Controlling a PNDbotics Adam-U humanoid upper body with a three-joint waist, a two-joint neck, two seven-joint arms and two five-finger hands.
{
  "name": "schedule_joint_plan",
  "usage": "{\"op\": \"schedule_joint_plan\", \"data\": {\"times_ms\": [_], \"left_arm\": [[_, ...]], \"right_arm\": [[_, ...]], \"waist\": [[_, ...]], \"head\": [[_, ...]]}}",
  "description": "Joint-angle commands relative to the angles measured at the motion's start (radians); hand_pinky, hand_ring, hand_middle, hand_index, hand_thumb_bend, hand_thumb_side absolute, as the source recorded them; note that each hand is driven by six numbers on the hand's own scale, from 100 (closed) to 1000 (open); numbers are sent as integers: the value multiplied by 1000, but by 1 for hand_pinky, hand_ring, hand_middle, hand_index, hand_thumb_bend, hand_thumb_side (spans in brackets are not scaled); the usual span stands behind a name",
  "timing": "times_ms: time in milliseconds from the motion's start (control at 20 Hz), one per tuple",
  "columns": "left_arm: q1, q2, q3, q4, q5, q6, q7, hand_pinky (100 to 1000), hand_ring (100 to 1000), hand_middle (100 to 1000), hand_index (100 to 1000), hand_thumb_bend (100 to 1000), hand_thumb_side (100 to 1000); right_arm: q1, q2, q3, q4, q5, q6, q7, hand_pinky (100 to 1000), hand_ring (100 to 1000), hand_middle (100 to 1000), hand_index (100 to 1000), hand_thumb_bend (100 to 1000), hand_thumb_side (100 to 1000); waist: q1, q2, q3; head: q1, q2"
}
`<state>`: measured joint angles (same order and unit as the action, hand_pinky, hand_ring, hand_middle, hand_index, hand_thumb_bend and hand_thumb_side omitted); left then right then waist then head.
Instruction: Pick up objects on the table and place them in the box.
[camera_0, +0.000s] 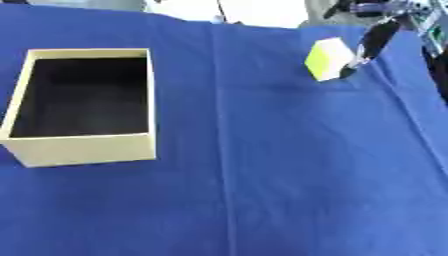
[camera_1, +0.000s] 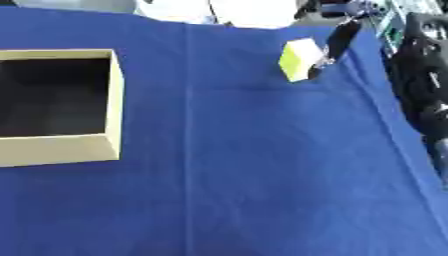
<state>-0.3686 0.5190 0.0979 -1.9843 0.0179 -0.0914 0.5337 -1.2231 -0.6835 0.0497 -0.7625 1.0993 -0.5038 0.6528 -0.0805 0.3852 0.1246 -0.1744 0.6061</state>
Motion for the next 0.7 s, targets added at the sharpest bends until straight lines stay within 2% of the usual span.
{"op": "schedule_joint_plan", "data": {"times_ms": [50,700], "left_arm": [[-8,17,13,-16,-1,0,-1,895,702,634,749,374,829],[-17,17,11,-16,-2,-3,-4,897,701,634,748,367,832]], "right_arm": [[-19,-23,-9,-4,8,-38,34,967,1000,935,1000,788,436],[-14,-20,-22,18,55,0,15,967,1000,935,1000,783,431]], "waist": [[3,-18,3],[-6,-1,27]], "head": [[-2,-10],[-17,-27]]}}
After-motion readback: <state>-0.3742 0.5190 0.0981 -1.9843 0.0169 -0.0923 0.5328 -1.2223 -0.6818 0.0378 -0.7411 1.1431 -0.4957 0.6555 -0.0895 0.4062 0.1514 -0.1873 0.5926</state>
